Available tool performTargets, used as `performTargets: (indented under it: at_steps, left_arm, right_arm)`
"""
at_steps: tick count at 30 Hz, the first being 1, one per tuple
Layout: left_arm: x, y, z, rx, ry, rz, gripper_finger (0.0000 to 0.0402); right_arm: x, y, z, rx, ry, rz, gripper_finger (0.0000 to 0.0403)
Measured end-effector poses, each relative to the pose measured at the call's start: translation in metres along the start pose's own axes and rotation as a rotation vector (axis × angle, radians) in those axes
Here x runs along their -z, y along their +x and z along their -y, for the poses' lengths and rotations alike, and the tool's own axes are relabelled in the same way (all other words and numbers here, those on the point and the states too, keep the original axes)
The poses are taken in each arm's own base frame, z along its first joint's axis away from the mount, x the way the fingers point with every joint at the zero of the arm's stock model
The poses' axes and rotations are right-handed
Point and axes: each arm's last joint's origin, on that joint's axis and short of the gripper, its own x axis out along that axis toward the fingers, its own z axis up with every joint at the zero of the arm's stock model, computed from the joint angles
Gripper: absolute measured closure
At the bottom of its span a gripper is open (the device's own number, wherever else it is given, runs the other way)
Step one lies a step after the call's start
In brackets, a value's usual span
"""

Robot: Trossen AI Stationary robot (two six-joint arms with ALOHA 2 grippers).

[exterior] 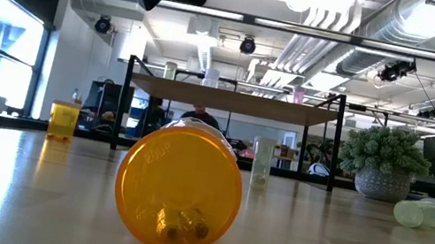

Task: Pick and place medicine bottles onto shelf by color
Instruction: Put the bottom right orange pill bottle on the shelf

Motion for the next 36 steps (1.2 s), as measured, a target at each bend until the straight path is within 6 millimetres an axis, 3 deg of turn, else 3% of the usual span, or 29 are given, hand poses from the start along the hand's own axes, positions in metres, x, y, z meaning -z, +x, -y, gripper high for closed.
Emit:
performTargets:
  at_steps: [8, 18, 24, 36]
  left_arm:
    - [-0.003, 0.000, 0.000, -0.005, -0.008, 0.037, 0.0206]
    - [-0.004, 0.000, 0.000, -0.003, -0.010, 0.047, 0.0206]
    - [-0.006, 0.000, 0.000, -0.005, -0.016, 0.058, 0.0206]
    - [-0.008, 0.000, 0.001, 0.000, -0.043, 0.083, 0.0206]
  right_arm:
    - [0.037, 0.019, -0.005, 0.069, 0.005, 0.006, 0.0086]
    - [0.090, 0.024, -0.005, -0.002, 0.044, 0.096, 0.0086]
    - [0.122, 0.038, -0.002, -0.001, 0.005, 0.129, 0.0086]
    - [0.144, 0.067, 0.003, 0.039, -0.216, 0.284, 0.0086]
